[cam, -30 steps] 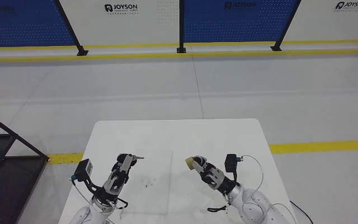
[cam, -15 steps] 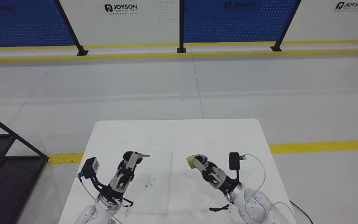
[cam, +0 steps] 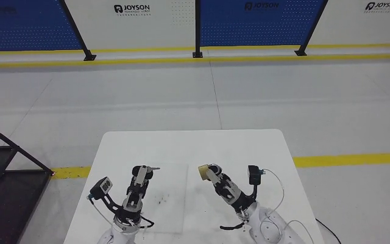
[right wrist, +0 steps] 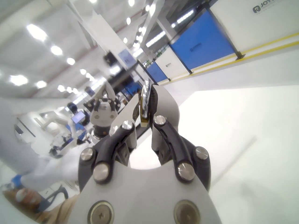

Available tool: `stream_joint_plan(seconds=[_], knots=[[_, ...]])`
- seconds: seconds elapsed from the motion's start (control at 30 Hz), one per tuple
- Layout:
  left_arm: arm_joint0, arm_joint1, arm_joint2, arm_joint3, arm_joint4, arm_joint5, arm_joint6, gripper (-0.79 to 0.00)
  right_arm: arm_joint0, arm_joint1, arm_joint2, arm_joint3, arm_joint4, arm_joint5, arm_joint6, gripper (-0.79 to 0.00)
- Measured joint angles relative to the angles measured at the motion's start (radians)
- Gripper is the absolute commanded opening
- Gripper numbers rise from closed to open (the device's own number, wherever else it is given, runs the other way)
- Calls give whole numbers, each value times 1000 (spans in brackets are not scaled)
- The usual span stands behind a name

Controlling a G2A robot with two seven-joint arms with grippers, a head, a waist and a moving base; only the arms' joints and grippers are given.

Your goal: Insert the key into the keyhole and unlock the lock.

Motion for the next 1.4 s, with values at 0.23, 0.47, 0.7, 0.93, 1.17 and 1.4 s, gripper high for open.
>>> stream_joint_plan(seconds=[0.23, 0.47, 0.7, 0.93, 1.17, 1.4], knots=[[-44, -41, 117, 83, 74, -49, 155, -785, 33, -29, -57, 43, 25, -59, -153, -785], [-98, -61, 184, 135, 40, -58, 136, -785, 47, -42, -72, 70, 19, -95, -191, -785], [-131, -86, 216, 163, 127, -7, 182, -785, 48, -45, -68, 78, 27, -92, -196, -785], [-167, -110, 258, 199, 194, 63, 229, -785, 48, -45, -68, 78, 26, -92, -196, -785], [-198, -126, 287, 226, 185, 72, 238, -785, 48, -45, -68, 78, 26, -92, -196, -785], [-217, -139, 309, 246, 187, 81, 234, -785, 48, -45, -68, 78, 26, -92, -196, -785]])
